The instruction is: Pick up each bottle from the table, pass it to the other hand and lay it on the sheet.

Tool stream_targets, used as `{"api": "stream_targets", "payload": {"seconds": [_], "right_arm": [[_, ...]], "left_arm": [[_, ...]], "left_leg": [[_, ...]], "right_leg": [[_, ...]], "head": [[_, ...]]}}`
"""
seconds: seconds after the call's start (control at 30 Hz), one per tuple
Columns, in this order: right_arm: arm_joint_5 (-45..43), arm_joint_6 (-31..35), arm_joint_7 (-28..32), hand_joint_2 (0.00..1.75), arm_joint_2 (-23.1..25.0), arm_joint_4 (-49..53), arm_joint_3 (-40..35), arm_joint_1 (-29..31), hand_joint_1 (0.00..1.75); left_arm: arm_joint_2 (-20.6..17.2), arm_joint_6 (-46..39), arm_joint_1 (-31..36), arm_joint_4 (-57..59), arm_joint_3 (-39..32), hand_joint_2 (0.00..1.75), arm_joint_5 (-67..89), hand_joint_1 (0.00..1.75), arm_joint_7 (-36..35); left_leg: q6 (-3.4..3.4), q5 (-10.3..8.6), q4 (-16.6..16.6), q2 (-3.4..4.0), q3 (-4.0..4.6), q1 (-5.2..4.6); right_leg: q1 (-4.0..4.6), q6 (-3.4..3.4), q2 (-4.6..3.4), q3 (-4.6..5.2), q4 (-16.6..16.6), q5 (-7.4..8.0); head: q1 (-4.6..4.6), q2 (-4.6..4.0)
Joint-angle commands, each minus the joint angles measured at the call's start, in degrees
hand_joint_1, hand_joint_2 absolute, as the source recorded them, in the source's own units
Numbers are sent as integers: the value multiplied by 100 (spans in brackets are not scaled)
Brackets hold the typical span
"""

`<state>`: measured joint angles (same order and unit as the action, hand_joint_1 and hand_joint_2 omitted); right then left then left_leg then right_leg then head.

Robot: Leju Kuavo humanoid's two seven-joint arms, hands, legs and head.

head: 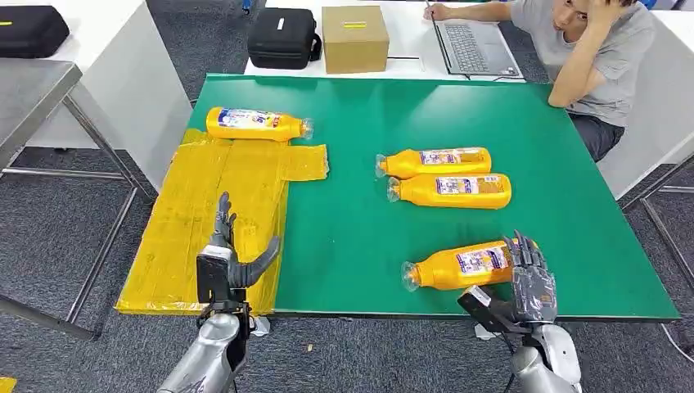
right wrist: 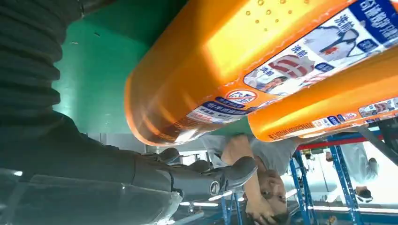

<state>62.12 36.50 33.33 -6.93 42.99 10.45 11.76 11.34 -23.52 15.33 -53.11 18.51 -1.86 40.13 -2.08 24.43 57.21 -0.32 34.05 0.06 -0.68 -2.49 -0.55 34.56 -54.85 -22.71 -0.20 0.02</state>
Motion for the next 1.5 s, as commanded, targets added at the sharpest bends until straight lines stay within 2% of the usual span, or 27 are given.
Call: {"api": "stream_targets", "payload": {"seconds": [0.03, 0.2, 0.63, 0.77, 0.97, 1.0, 1.03, 1.07, 1.1, 1.27, 1.33, 1.5], "right_arm": [[295, -303, -427, 175, -228, -402, -788, 225, 0], [492, -594, -649, 175, -448, -533, -1029, 392, 0], [759, -774, -783, 175, -700, -1039, -1294, 587, 0], [968, -1282, -989, 175, -879, -1296, -1482, 674, 0], [843, -1686, -896, 175, -974, -1449, -1442, 677, 0], [771, -1833, -843, 175, -975, -1474, -1410, 679, 0], [690, -1955, -794, 175, -987, -1487, -1369, 657, 12], [687, -2115, -754, 175, -1055, -1535, -1406, 622, 143], [679, -2237, -728, 175, -1120, -1609, -1422, 606, 171], [456, -2684, -679, 175, -1281, -1931, -1317, 642, 175], [294, -2909, -547, 175, -1308, -1952, -1237, 594, 175], [240, -2902, -505, 175, -1302, -1949, -1203, 537, 175]], "left_arm": [[-106, 56, 112, 202, 190, 175, 26, 0, -13], [-117, 71, 93, 121, 194, 175, 24, 0, -13], [-124, 102, 89, 128, 217, 175, 25, 0, -13], [-109, 165, 172, 202, 246, 175, 32, 0, -13], [-67, 176, 233, 285, 278, 175, 53, 0, -13], [-59, 187, 245, 305, 289, 175, 58, 0, -13], [-50, 204, 264, 334, 301, 175, 60, 0, -13], [-37, 220, 291, 376, 319, 175, 65, 0, -13], [-23, 219, 313, 404, 325, 175, 64, 0, -13], [37, 233, 437, 533, 348, 175, 43, 0, -13], [58, 236, 482, 592, 380, 175, 48, 0, -13], [66, 229, 485, 595, 389, 175, 50, 0, -13]], "left_leg": [[7, 5, -2, 9, -17, 1], [9, 1, -2, 14, -21, 0], [10, -24, -3, 8, -27, 1], [11, -30, -1, -11, -31, 0], [3, -30, 1, -12, -65, 2], [12, -29, 7, -28, -60, 1], [2, -26, -3, -20, -73, 3], [-4, -26, -4, -35, -58, 4], [-15, -24, -8, -31, -68, 3], [-14, -37, -8, -48, -78, 3], [-37, -44, -8, -59, -97, 6], [-36, -40, -15, -74, -110, 8]], "right_leg": [[2, 7, -3, -15, 3, -2], [1, 21, -7, -14, 2, 9], [3, 25, -2, -25, 8, 31], [3, 24, 19, -35, 9, 31], [6, 16, 13, -54, 28, 23], [6, 19, 32, -22, 23, 19], [7, 18, 22, -21, 39, 21], [7, 16, 40, -15, 44, 25], [7, 16, 34, -27, 50, 23], [7, 17, 51, -51, 67, 20], [11, 16, 61, -81, 80, 17], [13, 11, 78, -107, 100, 20]], "head": [[2, 0], [0, 0], [0, 0], [0, -2], [0, 0], [2, 0], [2, 0], [0, 0], [0, 0], [0, 0], [2, 0], [2, 0]]}}
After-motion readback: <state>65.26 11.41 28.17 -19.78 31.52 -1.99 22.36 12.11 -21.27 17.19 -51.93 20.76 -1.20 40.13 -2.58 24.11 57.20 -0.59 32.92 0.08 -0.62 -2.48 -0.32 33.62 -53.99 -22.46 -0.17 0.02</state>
